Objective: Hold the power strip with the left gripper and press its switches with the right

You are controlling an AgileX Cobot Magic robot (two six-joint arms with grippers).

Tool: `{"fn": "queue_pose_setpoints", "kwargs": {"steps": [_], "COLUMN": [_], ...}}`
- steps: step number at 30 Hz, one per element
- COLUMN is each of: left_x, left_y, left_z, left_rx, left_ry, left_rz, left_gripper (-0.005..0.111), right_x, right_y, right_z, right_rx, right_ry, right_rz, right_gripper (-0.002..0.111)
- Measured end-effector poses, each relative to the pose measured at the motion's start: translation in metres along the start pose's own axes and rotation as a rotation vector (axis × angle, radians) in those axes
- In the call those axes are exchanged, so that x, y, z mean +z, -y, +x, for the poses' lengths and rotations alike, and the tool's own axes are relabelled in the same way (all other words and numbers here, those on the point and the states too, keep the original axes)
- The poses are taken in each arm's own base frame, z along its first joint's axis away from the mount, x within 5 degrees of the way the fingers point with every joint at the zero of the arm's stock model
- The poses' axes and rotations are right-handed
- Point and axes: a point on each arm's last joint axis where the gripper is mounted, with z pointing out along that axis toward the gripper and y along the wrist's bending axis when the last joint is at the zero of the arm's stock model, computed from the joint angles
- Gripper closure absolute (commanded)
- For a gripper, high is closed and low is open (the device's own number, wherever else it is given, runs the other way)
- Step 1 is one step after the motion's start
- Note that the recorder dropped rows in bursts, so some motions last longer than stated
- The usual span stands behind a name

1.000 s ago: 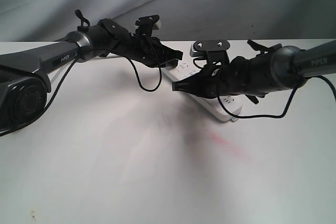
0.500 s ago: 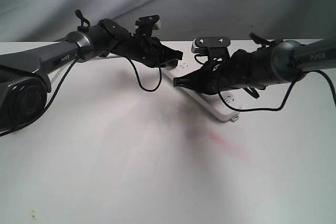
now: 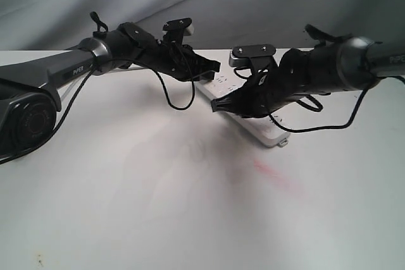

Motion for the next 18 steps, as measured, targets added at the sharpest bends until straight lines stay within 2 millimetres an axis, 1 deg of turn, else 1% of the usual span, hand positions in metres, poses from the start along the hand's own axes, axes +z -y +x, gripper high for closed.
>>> {"fn": "queue_pose_setpoints", "kwargs": {"steps": [2,4,5,6,7,9,10,11,12,13,15,18], "left_x": [0.0,0.0,0.0,-0.003,-0.005,-0.016,-0.028,-0.036,-0.049,-0.055,-0.067,-0.08], "left_y": [0.0,0.0,0.0,0.002,0.004,0.012,0.02,0.025,0.033,0.037,0.043,0.046], "left_z": [0.0,0.0,0.0,-0.003,-0.004,-0.011,-0.022,-0.028,-0.038,-0.042,-0.047,-0.044], "left_rx": [-0.002,-0.003,-0.003,0.008,0.019,0.054,0.093,0.114,0.141,0.146,0.151,0.138], "left_ry": [0.001,0.002,0.001,0.0,-0.007,-0.022,-0.014,-0.005,0.011,0.02,0.031,0.02], "left_rz": [0.001,0.002,0.002,0.004,0.006,0.014,0.011,0.006,0.001,0.002,-0.001,-0.013], "left_gripper": [0.106,0.106,0.106,0.106,0.107,0.107,0.107,0.107,0.107,0.107,0.107,0.107], "right_x": [-0.016,-0.04,-0.055,-0.069,-0.073,-0.082,-0.088,-0.092,-0.103,-0.108,-0.122,-0.145], "right_y": [-0.002,-0.006,-0.008,-0.009,-0.009,-0.006,0.001,0.006,0.015,0.021,0.031,0.042], "right_z": [-0.004,-0.019,-0.028,-0.032,-0.031,-0.028,-0.023,-0.021,-0.016,-0.014,-0.008,0.0], "right_rx": [-0.008,-0.025,-0.038,-0.048,-0.054,-0.046,-0.027,-0.014,0.007,0.02,0.057,0.099], "right_ry": [-0.001,0.063,0.103,0.132,0.135,0.143,0.149,0.155,0.169,0.18,0.21,0.253], "right_rz": [-0.008,-0.014,-0.016,-0.017,-0.016,-0.008,0.004,0.012,0.03,0.04,0.059,0.082], "right_gripper": [0.108,0.108,0.108,0.108,0.108,0.108,0.108,0.108,0.108,0.108,0.108,0.108]}}
